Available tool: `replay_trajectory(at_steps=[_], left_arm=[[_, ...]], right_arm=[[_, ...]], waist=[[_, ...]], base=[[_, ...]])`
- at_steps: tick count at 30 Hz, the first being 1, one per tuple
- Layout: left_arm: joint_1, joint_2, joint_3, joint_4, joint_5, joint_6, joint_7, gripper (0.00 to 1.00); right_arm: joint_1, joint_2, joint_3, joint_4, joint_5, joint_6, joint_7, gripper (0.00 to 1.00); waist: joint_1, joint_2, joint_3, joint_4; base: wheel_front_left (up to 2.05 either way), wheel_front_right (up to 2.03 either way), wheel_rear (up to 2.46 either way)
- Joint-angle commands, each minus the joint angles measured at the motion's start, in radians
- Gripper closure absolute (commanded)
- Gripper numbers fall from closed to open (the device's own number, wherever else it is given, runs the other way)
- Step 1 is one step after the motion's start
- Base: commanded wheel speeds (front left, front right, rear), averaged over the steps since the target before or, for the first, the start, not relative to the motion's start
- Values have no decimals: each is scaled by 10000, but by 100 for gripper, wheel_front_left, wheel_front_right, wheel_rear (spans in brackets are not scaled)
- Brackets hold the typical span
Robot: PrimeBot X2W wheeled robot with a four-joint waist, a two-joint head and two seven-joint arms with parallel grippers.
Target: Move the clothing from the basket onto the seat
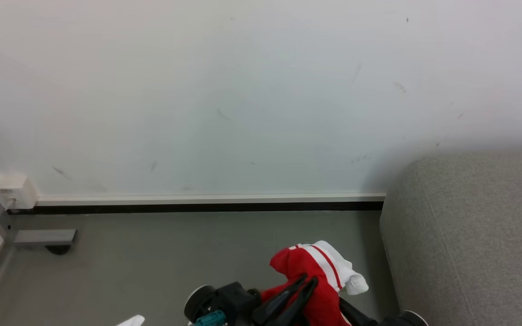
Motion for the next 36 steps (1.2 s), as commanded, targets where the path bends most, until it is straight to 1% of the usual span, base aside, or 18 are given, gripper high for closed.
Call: replay_trajectory(at_steps=[1, 5, 6, 7, 8, 9, 15, 16, 17, 18, 19, 20, 22, 27, 32, 36], left_arm=[[-48, 125, -166, -159, -285, -50, 140, 100], [-64, 362, -416, -328, -640, -103, 277, 100], [-75, 427, -466, -360, -689, -110, 300, 100], [-75, 427, -466, -360, -689, -110, 300, 100], [-87, 481, -503, -390, -750, -115, 306, 100], [-105, 522, -538, -412, -819, -113, 324, 100], [-209, 639, -582, -317, -1005, -112, 242, 100], [-201, 651, -568, -261, -1032, -109, 221, 94], [-189, 663, -541, -202, -1027, -86, 196, 74], [-179, 680, -508, -154, -1021, -46, 152, 51], [-159, 700, -478, -108, -1026, 1, 126, 2], [-143, 749, -468, -54, -968, 54, 102, 0], [-57, 797, -423, 38, -993, 109, 60, 0], [14, 882, -382, 175, -896, 228, -148, 0], [-206, 801, -443, 287, -788, 285, -344, 0], [-311, 758, -550, 439, -757, 261, -440, 0]], right_arm=[[-131, -63, 54, 73, 107, -32, -37, 0], [-151, -138, 216, 130, 328, -32, -41, 0], [-165, -156, 253, 138, 395, -32, -42, 23], [-165, -156, 253, 138, 395, -32, -42, 23], [-169, -177, 293, 164, 465, -32, -39, 70], [-181, -197, 344, 176, 525, -32, -25, 100], [-240, -313, 513, 22, 1111, -32, -33, 100], [-243, -349, 489, -17, 1203, -32, -35, 100], [-235, -389, 447, -45, 1271, -32, -38, 100], [-226, -427, 396, -70, 1330, -32, -40, 100], [-232, -455, 332, -90, 1375, -32, -41, 100], [-241, -484, 261, -100, 1403, -32, -44, 100], [-282, -545, 114, -136, 1418, -32, -49, 100], [-357, -684, -341, -267, 1349, -32, -54, 100], [-217, -912, -1155, -537, 1198, -32, -48, 100], [0, -1108, -1888, -809, 1071, -31, -47, 100]], waist=[[-1, -1, -13, -28], [-1, -1, -27, -88], [-1, -1, -30, -103], [-1, -1, -30, -103], [-1, -1, -28, -117], [-1, -1, -22, -129], [-1, -1, 48, -212], [-1, -1, 63, -232], [-1, -1, 76, -264], [-1, -1, 93, -317], [-1, -1, 109, -389], [-1, -1, 126, -487], [-1, -1, 161, -782], [-1, -1, 243, -1884], [-1, -1, 447, -2956], [-1, -1, 599, -3576]], base=[[0, 0, 0], [0, 0, 0], [0, 0, 0], [0, 0, 0], [0, 0, 0], [0, 0, 0], [0, 0, 0], [0, 0, 0], [0, 0, 0], [0, 0, 0], [0, 0, 0], [0, 0, 0], [0, 0, 0], [0, 0, 0], [0, 0, 0], [0, 0, 0]])
